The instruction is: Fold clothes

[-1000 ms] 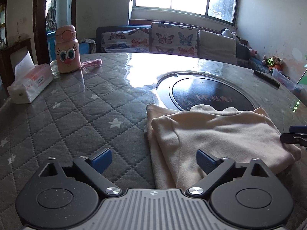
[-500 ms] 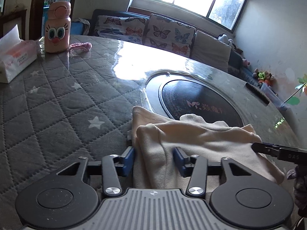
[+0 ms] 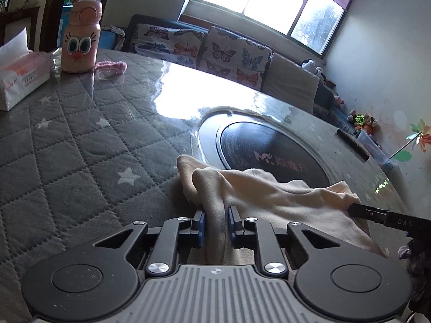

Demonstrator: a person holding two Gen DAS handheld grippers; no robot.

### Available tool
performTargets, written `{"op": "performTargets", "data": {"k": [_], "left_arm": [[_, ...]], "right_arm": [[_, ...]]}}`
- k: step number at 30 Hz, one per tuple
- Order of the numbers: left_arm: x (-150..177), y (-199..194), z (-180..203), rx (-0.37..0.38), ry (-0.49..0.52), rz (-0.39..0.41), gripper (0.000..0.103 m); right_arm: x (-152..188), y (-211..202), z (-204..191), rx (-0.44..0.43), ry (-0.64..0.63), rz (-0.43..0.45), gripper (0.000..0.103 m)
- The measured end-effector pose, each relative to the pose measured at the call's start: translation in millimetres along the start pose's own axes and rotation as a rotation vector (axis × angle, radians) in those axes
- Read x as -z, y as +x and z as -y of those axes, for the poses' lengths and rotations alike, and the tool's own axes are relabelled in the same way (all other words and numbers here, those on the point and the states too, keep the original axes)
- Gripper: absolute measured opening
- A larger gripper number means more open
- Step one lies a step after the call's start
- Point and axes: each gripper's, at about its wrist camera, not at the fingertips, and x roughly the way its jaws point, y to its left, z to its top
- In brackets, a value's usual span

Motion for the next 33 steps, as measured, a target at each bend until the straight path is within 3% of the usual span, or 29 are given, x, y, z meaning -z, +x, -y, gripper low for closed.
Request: {"op": "performTargets", "data": {"k": [10,19,24,27,31,33], "left_arm": [[-22.3,-44.6,-26.0,-0.031,-0.026,0.121,0.018],[-59.8,-79.1,-71.9,-0.161,-0.044,0.221,0.018],[-64.8,-78.3,-97.9,-0.24,-0.061,0.213,0.019],[-58.5,-68.5,-110.4,-0.297,-0.074,0.172,0.026],[-54.7,-64.4,-118.0,-0.333,-0.073,0.16,0.042],[-58.7,-62.8,-117.5,-0.333,-0.069,0.164,0.042]], "right_arm": [[-42.2,10.3,-53.2,-0.081,-0.112,0.051,0.007],[-85.8,63.7,-110.9,-0.201,-0.16,0.07,0.007],[-96.6,100.7,-131.2,-0.236,-0.175,0.044,0.007],[-98.0,127.6,-139.6,-0.212,-0.177,-0.006,0.009],[-93.7,140.5,-140.1,-0.165,-0.212,-0.026,0.011],[-93.0,143.9,-141.6,-0.157,-0.233,-0.031,0.011]]}}
